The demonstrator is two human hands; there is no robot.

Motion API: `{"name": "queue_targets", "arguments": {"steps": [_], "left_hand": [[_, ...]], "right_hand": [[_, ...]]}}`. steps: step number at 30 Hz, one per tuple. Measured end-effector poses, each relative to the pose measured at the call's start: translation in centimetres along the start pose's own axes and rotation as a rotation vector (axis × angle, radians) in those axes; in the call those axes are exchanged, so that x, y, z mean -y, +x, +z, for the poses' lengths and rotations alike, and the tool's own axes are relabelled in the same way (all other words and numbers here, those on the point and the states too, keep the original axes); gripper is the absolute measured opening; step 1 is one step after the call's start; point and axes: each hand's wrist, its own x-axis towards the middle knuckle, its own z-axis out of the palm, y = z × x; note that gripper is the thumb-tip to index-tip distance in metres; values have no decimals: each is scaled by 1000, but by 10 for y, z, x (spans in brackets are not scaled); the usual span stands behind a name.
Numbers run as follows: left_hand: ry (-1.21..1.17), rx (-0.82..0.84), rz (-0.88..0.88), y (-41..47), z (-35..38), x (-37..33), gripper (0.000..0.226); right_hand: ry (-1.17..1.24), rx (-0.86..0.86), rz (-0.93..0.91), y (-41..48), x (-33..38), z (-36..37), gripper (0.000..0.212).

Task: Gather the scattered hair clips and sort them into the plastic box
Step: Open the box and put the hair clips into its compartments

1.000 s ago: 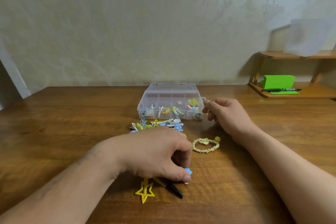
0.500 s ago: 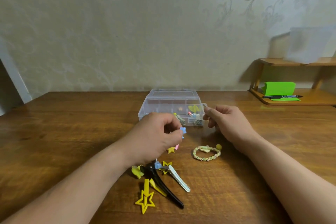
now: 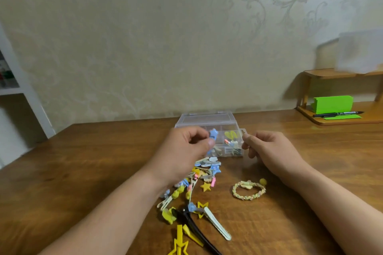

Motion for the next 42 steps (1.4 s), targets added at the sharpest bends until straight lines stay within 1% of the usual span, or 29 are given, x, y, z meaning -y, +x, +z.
{"name": "queue_targets", "arguments": {"steps": [2, 6, 8, 11, 15, 20, 21, 22, 24, 25, 29, 32, 39, 42], "left_hand": [[18, -37, -26, 24, -3, -2, 3], [147, -19, -61, 76, -5, 3, 21], [225, -6, -80, 97, -3, 8, 24], [294, 8, -112, 123, 3, 13, 18], [414, 20, -145, 148, 13, 16, 18], [604, 87, -250, 156, 25, 8, 11], [643, 109, -270, 156, 28, 6, 14], [663, 121, -283, 156, 30, 5, 23], [687, 103, -308, 156, 32, 4, 39], [695, 89, -326, 156, 33, 4, 41], [701, 66, -410, 156, 36, 2, 27], [723, 60, -435, 157, 34, 3, 25], [867, 141, -458, 157, 34, 10, 8], [839, 143, -443, 153, 32, 10, 11]], "right_hand": [[8, -2, -3, 0, 0, 0, 37], [22, -9, 2, -1, 0, -2, 37], [31, -9, 3, -1, 1, -2, 37], [30, -10, -5, -1, 1, -3, 37], [44, -23, -9, 0, 0, -2, 37], [49, -17, -8, 0, -1, -1, 37], [46, -17, -8, 0, -1, -1, 37], [40, -15, -6, 0, 0, -1, 37], [30, -13, -4, 0, 0, -1, 37], [29, -13, -4, 0, 1, -1, 36], [27, -12, -4, -2, 1, -2, 36], [33, -10, -4, -2, 2, -2, 36], [28, -10, -10, -2, 2, -1, 36], [25, -10, -11, -3, 2, -1, 36]]}}
